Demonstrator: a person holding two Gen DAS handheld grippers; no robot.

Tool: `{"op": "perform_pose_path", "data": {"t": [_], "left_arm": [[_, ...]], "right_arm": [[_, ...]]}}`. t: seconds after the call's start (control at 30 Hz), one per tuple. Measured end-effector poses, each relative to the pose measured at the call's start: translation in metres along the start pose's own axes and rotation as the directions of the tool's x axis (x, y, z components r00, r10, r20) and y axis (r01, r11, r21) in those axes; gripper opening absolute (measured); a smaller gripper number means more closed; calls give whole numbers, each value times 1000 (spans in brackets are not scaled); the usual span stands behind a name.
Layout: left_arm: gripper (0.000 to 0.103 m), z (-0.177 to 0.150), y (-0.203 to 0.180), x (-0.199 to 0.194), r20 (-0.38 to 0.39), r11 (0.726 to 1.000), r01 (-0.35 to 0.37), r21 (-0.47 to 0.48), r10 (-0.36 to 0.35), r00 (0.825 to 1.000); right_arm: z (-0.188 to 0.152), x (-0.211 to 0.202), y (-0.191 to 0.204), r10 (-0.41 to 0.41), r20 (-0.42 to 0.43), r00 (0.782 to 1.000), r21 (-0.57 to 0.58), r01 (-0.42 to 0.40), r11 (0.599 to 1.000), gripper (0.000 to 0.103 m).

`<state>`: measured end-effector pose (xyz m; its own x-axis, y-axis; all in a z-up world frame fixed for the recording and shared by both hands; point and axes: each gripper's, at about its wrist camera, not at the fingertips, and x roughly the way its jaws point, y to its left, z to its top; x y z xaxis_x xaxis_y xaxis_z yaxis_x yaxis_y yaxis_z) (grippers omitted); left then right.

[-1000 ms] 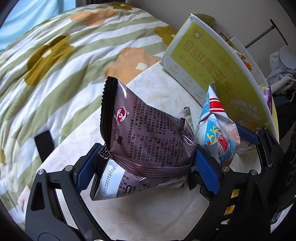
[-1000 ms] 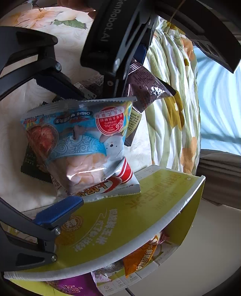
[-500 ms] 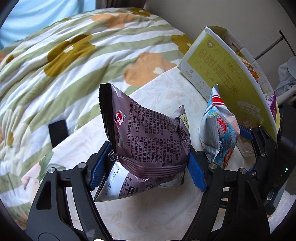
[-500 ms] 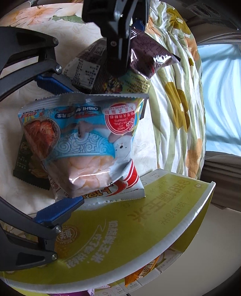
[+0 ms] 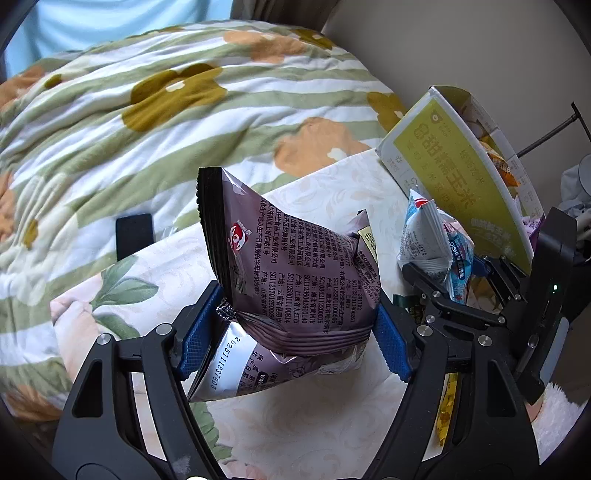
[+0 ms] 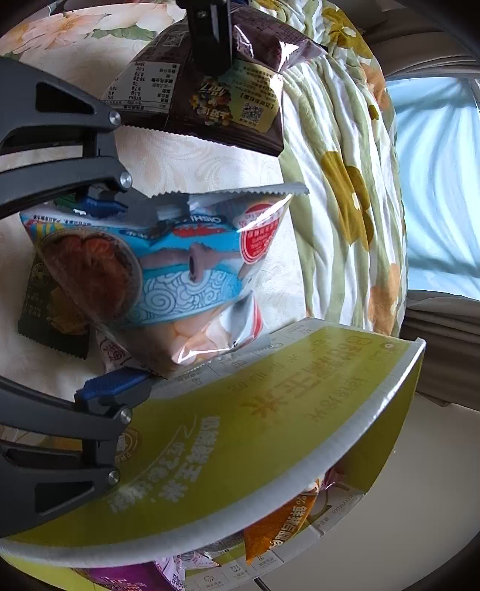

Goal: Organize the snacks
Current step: 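Drop the brown bag into the box with the left tool while the right tool drops the blue bag in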

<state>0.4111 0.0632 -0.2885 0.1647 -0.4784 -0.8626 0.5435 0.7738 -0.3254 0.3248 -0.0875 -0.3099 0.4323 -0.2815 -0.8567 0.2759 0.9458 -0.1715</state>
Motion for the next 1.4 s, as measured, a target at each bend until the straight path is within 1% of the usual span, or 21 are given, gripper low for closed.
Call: {"op": "perform_pose_path", "data": {"t": [0.03, 0.2, 0.4, 0.57, 0.7, 0.83, 0.97, 1.07, 1.13, 1.23, 1.4], "left_arm": [[74, -1, -1, -3, 5, 1000, -3, 1, 3, 1000], [74, -2, -8, -22, 36, 1000, -20, -3, 21, 999], [74, -5, -20, -58, 83, 998, -54, -24, 56, 995], [74, -9, -37, -93, 123, 996, -77, -53, 83, 989], [74, -9, -61, -118, 160, 993, -101, -67, 111, 981], [74, -5, -99, -141, 207, 989, -130, -77, 143, 968], [74, 5, -145, -154, 252, 986, -135, -102, 157, 955], [74, 16, -180, -152, 276, 988, -99, -118, 128, 953], [74, 26, -203, -144, 282, 988, -87, -125, 119, 952], [74, 42, -236, -124, 271, 990, -63, -126, 95, 958], [74, 64, -288, -79, 239, 990, -28, -141, 62, 969]], "right_arm": [[1, -3, -1, 9, 4, 1000, 3, -9, 1000, 58], [6, -20, -2, 39, 30, 999, 4, -39, 999, 58], [12, -60, -2, 101, 84, 991, -5, -101, 995, 58], [19, -106, -6, 177, 140, 974, -38, -174, 984, 58], [26, -142, -20, 253, 184, 950, -74, -244, 967, 58], [31, -179, -53, 320, 222, 921, -108, -303, 947, 58], [39, -201, -96, 326, 241, 914, -144, -299, 943, 58], [44, -207, -135, 318, 253, 914, -162, -284, 945, 58], [47, -206, -160, 311, 256, 916, -166, -275, 947, 58], [52, -200, -202, 318, 257, 913, -154, -286, 946, 58], [58, -186, -252, 325, 254, 911, -149, -295, 944, 58]]}}
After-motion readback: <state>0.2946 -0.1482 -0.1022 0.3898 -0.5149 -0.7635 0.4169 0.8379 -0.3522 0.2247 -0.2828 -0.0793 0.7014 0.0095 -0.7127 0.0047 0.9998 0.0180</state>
